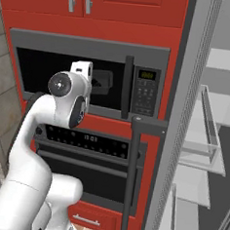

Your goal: Place the tupperware containing the shrimp and mushroom meal in the microwave. Close the microwave door and press the start button to reheat the meal.

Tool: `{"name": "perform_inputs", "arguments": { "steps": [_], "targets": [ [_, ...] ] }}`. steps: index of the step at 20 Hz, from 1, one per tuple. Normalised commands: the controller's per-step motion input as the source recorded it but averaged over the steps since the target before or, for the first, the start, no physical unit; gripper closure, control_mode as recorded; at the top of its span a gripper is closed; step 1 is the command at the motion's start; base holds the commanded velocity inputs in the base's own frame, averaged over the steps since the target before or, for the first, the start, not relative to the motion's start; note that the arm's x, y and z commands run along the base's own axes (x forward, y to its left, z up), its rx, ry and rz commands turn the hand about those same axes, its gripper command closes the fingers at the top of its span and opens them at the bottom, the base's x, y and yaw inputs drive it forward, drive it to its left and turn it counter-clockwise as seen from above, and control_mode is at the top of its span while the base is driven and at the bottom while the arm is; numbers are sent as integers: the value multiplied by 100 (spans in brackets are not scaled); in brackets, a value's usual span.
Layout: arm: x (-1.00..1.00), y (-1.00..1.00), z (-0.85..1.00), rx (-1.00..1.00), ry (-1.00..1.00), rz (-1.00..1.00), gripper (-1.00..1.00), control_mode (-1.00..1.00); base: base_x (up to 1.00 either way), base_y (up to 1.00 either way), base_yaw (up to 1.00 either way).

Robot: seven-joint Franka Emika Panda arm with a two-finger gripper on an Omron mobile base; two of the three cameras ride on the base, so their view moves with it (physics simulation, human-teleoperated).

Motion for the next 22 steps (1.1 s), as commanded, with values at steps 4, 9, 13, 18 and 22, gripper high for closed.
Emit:
{"name": "perform_inputs", "arguments": {
  "steps": [4, 9, 13, 18, 22],
  "targets": [
    [-56, -43, 20, 0, 5, -6, -100, -100, 0, 0, 0],
    [-56, -62, 0, 0, 9, -21, -100, -100, 0, 0, 0],
    [-34, -61, 0, 0, 8, -21, -100, -100, 0, 0, 0],
    [-10, -36, 0, 0, 4, -16, -100, -100, 0, 0, 0],
    [0, -27, 0, 0, 2, -14, -100, -100, 0, 0, 0]
  ]
}}
